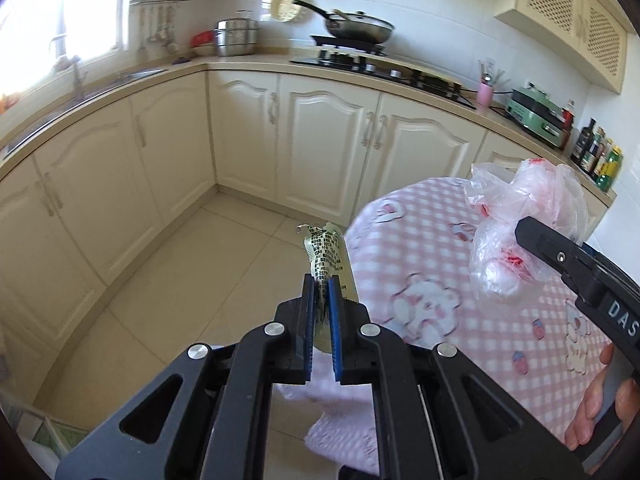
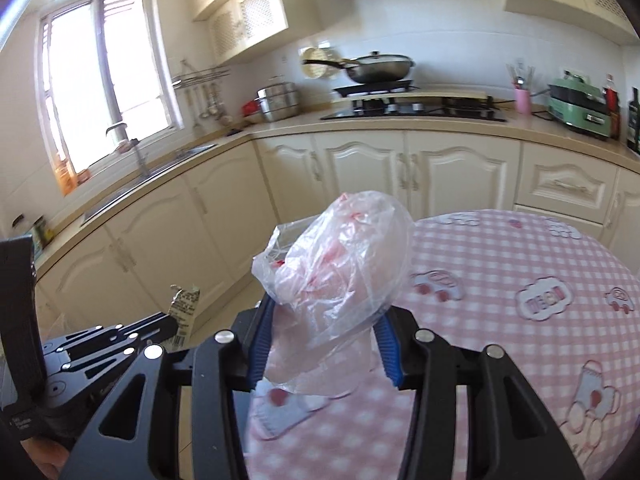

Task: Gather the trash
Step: 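Carry the wrapper and clear bag over the blue bucket with both tools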

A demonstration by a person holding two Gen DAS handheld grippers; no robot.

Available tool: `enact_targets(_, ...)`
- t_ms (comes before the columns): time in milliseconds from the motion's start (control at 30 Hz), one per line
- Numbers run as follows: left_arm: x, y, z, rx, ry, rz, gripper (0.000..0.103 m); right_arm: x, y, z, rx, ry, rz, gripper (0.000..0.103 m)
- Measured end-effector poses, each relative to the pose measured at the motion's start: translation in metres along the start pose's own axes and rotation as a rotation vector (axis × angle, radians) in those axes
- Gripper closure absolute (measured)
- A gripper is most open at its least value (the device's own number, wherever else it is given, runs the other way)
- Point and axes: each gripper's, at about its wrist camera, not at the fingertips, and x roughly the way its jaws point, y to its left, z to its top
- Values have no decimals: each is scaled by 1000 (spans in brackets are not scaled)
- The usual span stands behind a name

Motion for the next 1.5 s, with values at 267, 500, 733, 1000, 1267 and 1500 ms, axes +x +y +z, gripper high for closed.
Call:
enact_targets(267, -11, 81, -34, -84, 20, 117, 97, 34, 98, -36, -105, 89, 111, 58)
enact_targets(500, 7, 132, -67, -151, 88, 169, 97, 80, 163, -78, -194, 184, 149, 58)
enact_targets(733, 44, 162, -97, -204, 182, 175, 97, 132, 189, -120, -219, 291, 141, 58)
enact_targets(1000, 84, 179, -123, -232, 268, 175, 97, 174, 193, -148, -232, 364, 118, 58)
enact_targets(1267, 110, 188, -137, -245, 322, 168, 97, 199, 190, -163, -231, 398, 94, 58)
enact_targets(1500, 126, 195, -133, -260, 332, 157, 94, 215, 185, -168, -213, 413, 74, 58)
